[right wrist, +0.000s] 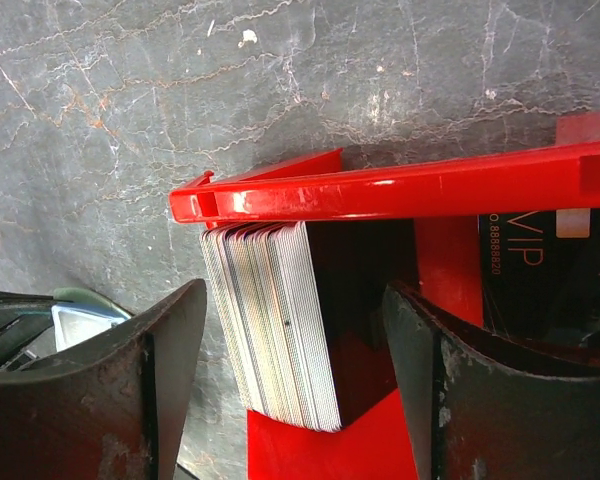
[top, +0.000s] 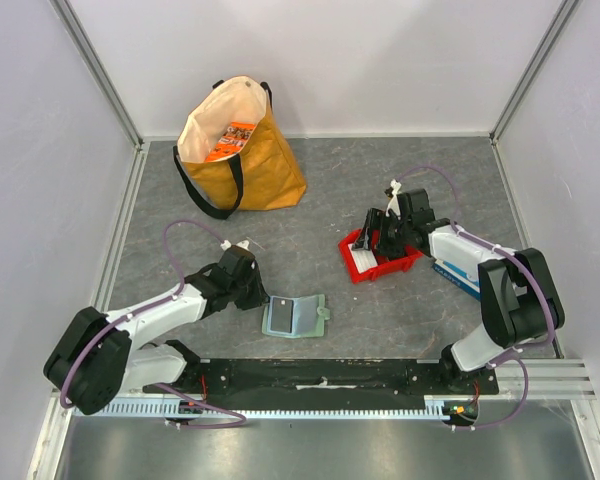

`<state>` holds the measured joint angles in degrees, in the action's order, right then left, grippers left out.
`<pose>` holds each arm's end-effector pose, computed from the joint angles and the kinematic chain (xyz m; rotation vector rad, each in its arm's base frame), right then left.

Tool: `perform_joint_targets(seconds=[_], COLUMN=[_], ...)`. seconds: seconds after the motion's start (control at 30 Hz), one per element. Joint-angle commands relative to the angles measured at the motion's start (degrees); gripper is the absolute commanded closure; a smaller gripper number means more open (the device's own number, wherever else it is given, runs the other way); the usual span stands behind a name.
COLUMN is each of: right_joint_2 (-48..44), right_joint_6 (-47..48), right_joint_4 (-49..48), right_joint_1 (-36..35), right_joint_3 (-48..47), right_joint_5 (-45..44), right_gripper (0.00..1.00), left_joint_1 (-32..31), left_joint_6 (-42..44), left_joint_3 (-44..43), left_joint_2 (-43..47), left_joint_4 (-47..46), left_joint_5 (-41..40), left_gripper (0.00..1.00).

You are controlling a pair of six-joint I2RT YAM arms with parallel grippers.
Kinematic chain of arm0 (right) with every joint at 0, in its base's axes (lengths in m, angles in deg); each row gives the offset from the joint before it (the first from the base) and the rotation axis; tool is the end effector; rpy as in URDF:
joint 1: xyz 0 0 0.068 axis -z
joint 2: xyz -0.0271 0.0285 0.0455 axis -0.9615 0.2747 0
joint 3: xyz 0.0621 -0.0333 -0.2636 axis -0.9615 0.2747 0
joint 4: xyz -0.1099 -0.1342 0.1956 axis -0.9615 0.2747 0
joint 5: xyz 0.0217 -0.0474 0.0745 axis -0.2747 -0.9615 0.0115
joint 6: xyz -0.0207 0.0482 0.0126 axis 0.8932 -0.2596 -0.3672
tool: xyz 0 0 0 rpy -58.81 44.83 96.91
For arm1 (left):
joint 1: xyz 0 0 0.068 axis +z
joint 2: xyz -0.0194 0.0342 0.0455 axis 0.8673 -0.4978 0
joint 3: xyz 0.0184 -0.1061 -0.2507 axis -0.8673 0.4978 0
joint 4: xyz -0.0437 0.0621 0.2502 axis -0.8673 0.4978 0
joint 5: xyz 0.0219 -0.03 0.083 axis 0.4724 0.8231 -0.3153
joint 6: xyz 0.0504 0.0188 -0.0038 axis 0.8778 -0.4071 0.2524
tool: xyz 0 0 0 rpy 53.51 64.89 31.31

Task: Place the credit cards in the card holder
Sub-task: Pick up the credit card from the storage box.

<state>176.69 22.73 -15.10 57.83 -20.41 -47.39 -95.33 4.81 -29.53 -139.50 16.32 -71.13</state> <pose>0.2945 0.0990 0.1781 0.0504 2.5503 0.7578 0.1685 -0.1215 0.1530 -0.2131 2.6361 -0.6059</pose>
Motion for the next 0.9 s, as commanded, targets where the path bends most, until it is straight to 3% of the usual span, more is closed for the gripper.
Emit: perform_joint_targets(seconds=[0.0, 0.4, 0.87], right_joint_2=[-1.7, -3.1, -2.5], right_joint_6=[0.7, 0.4, 1.0], right_joint_4=[-1.6, -1.1, -0.5], right_joint_1=[0.2, 0.6, 2.3], right_joint_3=[-2.6, -2.9, -2.5], right_joint_5=[2.6, 4.6, 3.7], right_gripper=[0.24, 0.38, 0.71], left_joint_1=[-0.2, -0.2, -0.2], left_joint_6=[1.7, 1.8, 1.9], left_joint_3=[-1.9, -2.1, -1.6], left_joint_2=[-0.3, -1.7, -1.9], left_joint_4=[-0.6, -1.1, -1.3], left_joint_5=[0.2, 0.3, 0.3], left_gripper=[0.98, 0.98, 0.98])
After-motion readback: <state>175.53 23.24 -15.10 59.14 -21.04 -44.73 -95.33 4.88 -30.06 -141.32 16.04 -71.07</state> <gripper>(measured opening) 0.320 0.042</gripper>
